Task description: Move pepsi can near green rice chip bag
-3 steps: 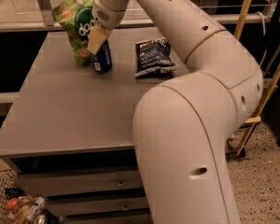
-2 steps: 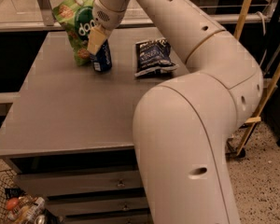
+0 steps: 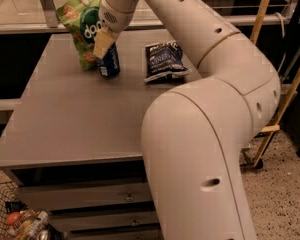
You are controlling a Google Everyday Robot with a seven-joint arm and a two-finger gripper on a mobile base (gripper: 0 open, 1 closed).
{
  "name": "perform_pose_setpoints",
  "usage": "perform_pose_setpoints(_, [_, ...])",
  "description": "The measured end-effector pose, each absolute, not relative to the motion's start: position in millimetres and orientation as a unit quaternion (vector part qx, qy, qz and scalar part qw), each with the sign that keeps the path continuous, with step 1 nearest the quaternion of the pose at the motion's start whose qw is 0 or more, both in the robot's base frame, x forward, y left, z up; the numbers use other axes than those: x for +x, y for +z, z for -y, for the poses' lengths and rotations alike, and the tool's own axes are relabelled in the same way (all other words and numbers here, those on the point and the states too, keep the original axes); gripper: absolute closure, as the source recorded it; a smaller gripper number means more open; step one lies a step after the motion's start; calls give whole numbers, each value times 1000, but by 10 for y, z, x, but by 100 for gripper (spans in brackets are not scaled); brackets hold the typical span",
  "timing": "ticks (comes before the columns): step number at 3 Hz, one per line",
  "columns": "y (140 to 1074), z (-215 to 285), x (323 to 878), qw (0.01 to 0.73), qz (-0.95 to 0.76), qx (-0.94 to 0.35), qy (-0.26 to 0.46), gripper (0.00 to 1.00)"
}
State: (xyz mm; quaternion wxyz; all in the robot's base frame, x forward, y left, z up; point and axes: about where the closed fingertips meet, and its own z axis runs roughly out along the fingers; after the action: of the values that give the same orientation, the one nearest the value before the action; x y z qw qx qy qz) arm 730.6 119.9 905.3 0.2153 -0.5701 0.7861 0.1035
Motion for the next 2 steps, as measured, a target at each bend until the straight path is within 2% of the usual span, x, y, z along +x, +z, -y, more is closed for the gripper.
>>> perform_pose_setpoints(1, [9052, -1199, 7306, 215, -786, -570, 103, 12])
perform_pose_setpoints(2, [9076, -1098, 7279, 223, -785, -569, 99, 0])
